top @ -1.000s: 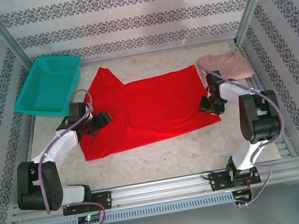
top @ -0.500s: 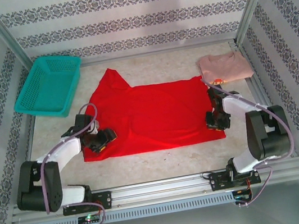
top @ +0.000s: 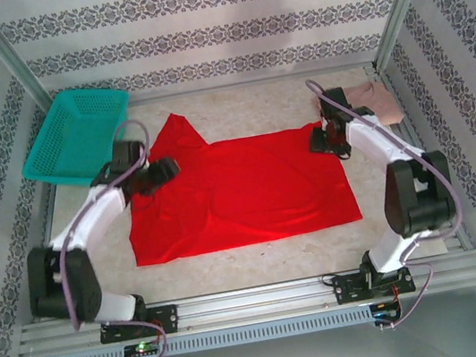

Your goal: Fold the inside-out t-shirt

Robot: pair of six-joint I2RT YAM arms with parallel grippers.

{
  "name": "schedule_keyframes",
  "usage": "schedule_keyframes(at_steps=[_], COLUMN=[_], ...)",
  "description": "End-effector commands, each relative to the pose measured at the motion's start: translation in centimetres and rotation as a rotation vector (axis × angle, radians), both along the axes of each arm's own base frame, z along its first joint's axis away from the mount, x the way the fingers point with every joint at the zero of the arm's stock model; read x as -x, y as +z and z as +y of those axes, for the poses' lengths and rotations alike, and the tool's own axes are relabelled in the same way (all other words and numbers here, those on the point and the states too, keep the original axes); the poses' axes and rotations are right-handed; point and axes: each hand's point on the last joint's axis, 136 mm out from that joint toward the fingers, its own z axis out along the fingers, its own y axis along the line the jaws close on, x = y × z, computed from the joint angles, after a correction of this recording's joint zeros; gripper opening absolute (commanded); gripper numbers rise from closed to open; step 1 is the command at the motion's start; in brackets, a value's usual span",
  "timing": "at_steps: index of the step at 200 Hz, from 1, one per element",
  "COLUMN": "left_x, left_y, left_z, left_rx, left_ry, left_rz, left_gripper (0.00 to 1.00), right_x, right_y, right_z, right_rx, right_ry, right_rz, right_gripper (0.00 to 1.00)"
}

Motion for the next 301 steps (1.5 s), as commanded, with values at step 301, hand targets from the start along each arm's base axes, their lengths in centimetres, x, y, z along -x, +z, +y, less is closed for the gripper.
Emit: schedule_keyframes(at_steps=[301], left_x=[-12.3], left_y=[-7.1], left_z=[6.7], left_rx=[-0.134], left_ry=[0.027], left_rz=[0.049], left_gripper=[0.64], right_x=[-3.0], right_y=[-3.9], right_z=[6.5], right_rx=[-0.051], right_ry=[0.212], right_rz=[0.111], right_gripper=[0.49])
